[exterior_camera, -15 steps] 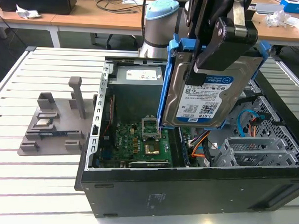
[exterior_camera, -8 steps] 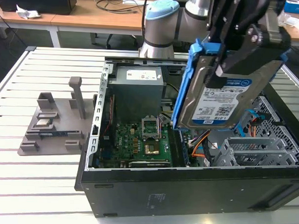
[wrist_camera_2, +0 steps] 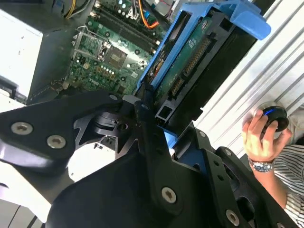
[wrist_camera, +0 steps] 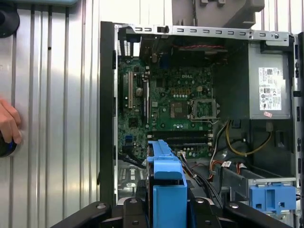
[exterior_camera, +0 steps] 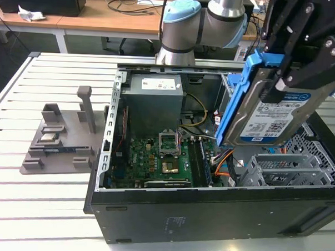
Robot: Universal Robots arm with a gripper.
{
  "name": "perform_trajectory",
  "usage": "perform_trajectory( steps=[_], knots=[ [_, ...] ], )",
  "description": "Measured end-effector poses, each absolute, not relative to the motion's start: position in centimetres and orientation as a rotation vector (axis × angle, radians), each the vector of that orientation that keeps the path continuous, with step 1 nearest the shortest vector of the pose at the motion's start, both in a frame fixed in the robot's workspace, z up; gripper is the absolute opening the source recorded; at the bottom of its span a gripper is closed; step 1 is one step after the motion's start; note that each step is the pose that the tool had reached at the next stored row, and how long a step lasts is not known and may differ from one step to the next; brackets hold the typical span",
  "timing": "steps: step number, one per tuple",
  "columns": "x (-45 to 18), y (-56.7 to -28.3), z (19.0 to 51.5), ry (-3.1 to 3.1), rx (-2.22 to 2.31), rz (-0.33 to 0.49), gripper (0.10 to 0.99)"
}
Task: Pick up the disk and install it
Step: 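Insert the disk into the insertion slot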
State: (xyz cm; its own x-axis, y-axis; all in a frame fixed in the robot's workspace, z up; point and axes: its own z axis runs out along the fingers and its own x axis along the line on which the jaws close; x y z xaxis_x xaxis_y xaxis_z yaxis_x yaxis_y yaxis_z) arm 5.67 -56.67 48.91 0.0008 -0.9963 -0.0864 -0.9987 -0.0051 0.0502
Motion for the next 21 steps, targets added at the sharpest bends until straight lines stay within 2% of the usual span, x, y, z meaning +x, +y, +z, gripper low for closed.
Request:
perform_trajectory(
  steps=[11,21],
  knots=[
    [11.4,-57.0,46.0,2.205,-2.215,0.144,0.365],
    [12.9,-55.9,45.5,2.201,-2.224,0.14,0.365]
  ],
)
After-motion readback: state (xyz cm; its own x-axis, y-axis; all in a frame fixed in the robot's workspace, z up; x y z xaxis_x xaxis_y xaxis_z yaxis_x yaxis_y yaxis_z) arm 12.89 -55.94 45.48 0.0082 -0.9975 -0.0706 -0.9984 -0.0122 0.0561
